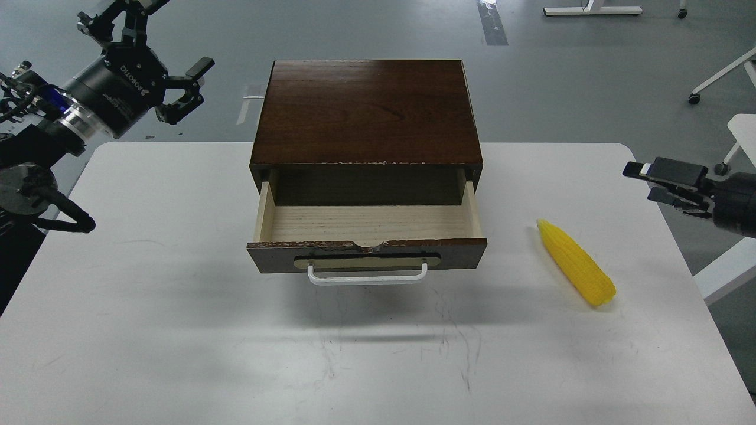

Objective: Put corn in drawer with both arms

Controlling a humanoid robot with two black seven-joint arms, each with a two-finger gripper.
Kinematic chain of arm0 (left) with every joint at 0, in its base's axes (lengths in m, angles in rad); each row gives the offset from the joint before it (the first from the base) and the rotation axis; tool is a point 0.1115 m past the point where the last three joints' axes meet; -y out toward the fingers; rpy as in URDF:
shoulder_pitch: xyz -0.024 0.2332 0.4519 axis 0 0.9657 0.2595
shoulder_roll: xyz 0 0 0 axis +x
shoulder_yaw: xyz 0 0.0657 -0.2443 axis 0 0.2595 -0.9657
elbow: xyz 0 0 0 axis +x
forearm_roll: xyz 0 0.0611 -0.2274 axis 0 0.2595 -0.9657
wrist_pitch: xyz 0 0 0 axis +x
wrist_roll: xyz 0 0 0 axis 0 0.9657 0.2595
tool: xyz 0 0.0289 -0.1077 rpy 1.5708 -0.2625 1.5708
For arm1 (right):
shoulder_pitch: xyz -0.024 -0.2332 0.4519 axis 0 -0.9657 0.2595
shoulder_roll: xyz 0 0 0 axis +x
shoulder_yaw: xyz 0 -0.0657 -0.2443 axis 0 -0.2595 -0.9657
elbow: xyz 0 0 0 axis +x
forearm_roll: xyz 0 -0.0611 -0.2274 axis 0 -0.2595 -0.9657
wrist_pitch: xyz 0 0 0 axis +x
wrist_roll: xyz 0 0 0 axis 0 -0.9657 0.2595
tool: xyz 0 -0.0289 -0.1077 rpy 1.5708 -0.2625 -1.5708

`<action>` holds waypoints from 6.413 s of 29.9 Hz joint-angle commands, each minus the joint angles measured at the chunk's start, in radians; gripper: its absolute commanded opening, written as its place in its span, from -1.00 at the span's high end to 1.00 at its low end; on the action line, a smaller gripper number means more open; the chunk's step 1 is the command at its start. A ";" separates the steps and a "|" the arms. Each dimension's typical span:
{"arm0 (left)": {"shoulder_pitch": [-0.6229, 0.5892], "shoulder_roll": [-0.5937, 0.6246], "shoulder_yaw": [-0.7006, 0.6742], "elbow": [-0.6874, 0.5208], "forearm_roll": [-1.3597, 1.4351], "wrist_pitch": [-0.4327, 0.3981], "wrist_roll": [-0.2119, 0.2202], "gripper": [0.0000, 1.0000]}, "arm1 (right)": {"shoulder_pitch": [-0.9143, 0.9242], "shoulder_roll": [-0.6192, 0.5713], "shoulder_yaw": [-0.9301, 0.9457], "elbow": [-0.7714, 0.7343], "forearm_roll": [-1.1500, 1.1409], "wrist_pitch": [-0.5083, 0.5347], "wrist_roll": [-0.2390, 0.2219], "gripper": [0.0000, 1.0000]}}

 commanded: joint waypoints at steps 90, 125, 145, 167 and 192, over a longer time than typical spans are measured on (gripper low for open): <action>0.002 -0.002 -0.053 -0.015 0.000 -0.007 0.000 -0.97 | 1.100 0.961 -0.961 0.080 -0.299 -0.288 0.000 0.89; 0.002 -0.001 -0.056 -0.015 0.000 -0.008 0.000 -0.97 | 1.016 0.934 -1.056 0.069 -0.305 -0.289 0.000 0.17; 0.001 -0.007 -0.056 -0.015 0.002 -0.008 0.000 -0.97 | 1.022 0.926 -1.050 0.069 -0.303 -0.289 0.000 -0.16; 0.001 -0.015 -0.066 -0.014 0.002 -0.008 0.000 -0.97 | 1.102 0.869 -0.942 0.090 -0.258 -0.286 0.000 -0.29; 0.002 -0.038 -0.068 -0.014 0.000 -0.008 0.000 -0.97 | 0.658 0.250 -0.320 0.130 0.799 -0.299 0.000 -0.91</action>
